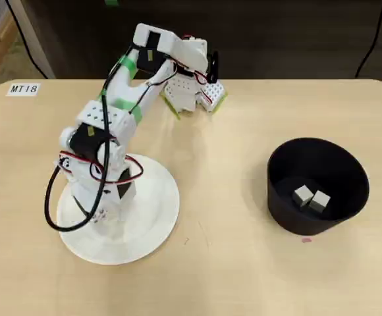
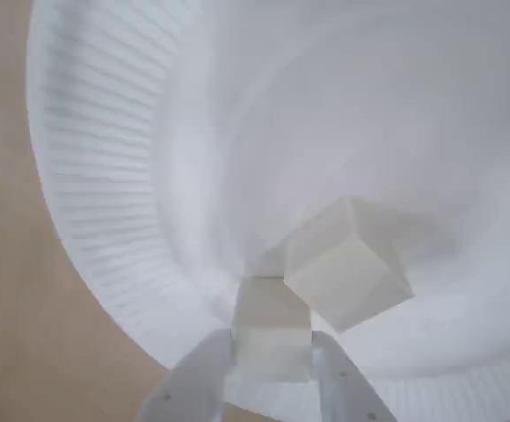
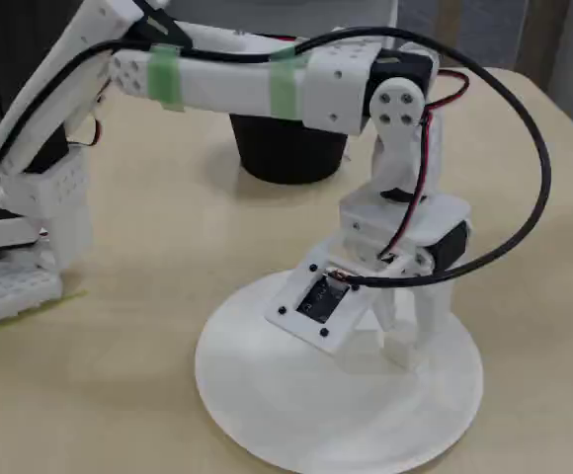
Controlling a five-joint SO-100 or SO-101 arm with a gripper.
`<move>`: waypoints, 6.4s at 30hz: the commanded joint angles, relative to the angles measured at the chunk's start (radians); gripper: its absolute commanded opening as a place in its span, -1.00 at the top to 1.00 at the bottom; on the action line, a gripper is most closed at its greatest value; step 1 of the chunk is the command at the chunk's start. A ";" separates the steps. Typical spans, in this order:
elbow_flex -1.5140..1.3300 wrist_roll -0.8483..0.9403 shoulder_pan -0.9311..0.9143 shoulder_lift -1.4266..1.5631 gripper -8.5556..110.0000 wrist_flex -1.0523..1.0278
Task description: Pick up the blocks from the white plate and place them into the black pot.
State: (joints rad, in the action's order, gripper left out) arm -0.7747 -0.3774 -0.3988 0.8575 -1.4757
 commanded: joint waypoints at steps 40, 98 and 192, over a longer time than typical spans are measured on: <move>-0.181 0.546 1.127 0.678 0.90 -0.190; -1.180 0.603 0.293 1.397 0.90 0.345; -0.439 0.784 0.382 0.782 0.90 0.364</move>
State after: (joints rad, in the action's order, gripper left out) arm -1.2487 0.4126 -0.1488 1.5002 -1.1305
